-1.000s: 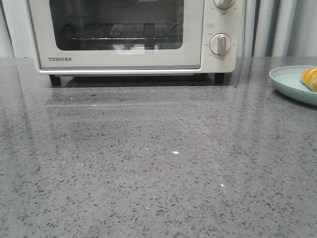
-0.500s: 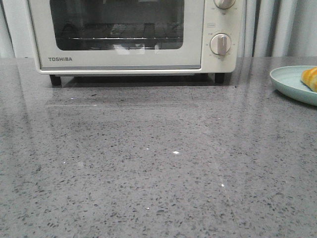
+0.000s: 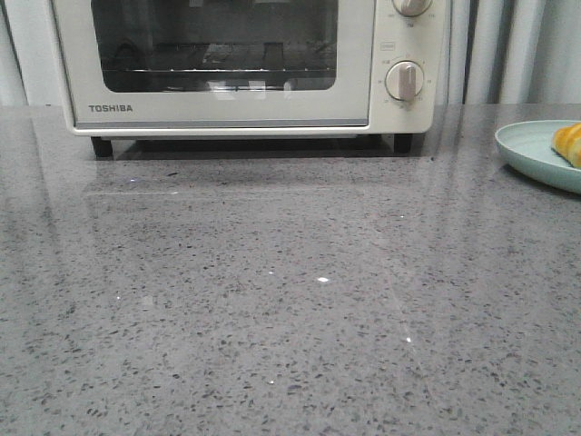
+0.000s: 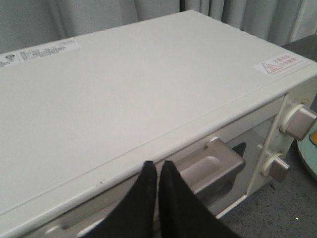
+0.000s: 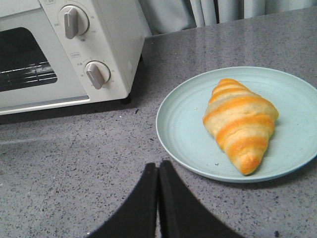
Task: Put bread in oven
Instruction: 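Move the left gripper down onto the toaster oven door handle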
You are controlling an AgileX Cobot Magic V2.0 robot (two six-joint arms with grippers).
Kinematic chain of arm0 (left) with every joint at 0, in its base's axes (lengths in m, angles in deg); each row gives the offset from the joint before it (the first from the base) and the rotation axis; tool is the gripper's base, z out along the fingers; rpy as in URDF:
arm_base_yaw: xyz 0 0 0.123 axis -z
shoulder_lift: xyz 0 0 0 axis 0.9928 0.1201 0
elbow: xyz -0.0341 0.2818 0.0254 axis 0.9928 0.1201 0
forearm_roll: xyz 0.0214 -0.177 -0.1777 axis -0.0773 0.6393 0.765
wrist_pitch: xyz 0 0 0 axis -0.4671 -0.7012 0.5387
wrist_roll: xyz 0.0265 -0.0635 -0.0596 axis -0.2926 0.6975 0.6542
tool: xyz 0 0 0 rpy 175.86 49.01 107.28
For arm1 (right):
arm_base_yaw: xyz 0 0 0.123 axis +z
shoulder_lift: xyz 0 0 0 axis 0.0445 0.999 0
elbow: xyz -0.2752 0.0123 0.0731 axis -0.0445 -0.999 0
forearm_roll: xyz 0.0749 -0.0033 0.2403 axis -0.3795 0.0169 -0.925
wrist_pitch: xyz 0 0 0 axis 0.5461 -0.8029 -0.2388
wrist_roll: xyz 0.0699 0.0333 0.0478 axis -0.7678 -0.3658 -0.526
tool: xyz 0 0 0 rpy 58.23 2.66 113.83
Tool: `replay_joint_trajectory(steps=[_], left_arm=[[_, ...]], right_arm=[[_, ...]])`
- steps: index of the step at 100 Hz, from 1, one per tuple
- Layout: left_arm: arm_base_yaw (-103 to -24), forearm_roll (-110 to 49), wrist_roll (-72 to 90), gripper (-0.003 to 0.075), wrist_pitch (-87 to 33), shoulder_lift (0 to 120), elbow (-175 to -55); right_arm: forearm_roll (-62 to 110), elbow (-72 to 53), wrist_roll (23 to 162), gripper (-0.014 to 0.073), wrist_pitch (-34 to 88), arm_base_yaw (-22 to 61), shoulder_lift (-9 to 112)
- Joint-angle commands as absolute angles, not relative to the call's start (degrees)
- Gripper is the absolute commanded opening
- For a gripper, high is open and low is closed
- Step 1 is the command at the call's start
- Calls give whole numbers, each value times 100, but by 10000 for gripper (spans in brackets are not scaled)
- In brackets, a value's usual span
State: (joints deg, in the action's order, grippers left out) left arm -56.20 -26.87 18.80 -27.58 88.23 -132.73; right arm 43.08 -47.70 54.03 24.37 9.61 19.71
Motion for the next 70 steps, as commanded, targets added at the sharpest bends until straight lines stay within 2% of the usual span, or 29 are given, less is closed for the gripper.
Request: replay_joint_trajectory(steps=[1, 48, 70], left_arm=[[-5591, -2579, 1887, -21, -2323, 8634, -13484], [-5619, -2600, 1887, -21, -2933, 8975, -13484], [-5882, -2600, 1897, -21, -3463, 8975, -13484]], right_arm=[[4386, -4547, 5424, -48, 2813, 967, 2038], [4386, -4547, 5424, -48, 2757, 967, 2047], [4386, -4547, 5424, -48, 2767, 967, 2047]])
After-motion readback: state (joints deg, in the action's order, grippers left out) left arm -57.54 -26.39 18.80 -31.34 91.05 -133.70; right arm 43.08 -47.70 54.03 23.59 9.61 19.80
